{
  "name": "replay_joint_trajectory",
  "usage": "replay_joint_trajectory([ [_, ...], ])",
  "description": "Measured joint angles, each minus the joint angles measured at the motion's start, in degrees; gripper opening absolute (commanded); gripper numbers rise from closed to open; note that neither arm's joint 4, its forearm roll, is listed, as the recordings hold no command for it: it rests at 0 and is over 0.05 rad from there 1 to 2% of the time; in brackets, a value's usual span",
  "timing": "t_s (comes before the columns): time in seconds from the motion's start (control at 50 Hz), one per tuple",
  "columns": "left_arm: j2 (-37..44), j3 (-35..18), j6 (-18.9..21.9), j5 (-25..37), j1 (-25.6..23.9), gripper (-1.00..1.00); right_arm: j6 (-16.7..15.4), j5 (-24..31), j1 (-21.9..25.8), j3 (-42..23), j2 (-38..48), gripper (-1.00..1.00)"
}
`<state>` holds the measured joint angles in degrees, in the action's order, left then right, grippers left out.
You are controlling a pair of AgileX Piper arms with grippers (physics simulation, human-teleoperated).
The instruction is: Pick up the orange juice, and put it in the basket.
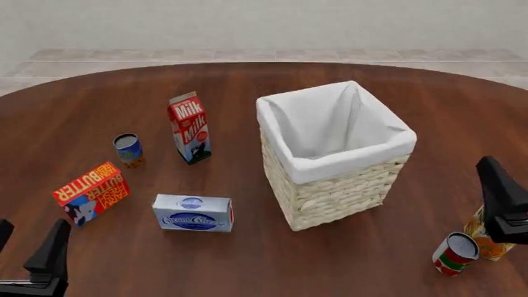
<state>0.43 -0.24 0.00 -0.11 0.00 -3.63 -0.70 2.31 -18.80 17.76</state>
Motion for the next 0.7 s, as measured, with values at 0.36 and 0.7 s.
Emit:
replay_joint_trajectory([
  [0.36,0.0,0.0,0.0,0.0,0.0,1.0,-4.4,3.5,-11.0,-9.7,8.9,1.0],
  [0.7,0.0,0.0,0.0,0.0,0.0,1.0,-2.5,16.2,-22.7,-25.1,18.2,1.0],
])
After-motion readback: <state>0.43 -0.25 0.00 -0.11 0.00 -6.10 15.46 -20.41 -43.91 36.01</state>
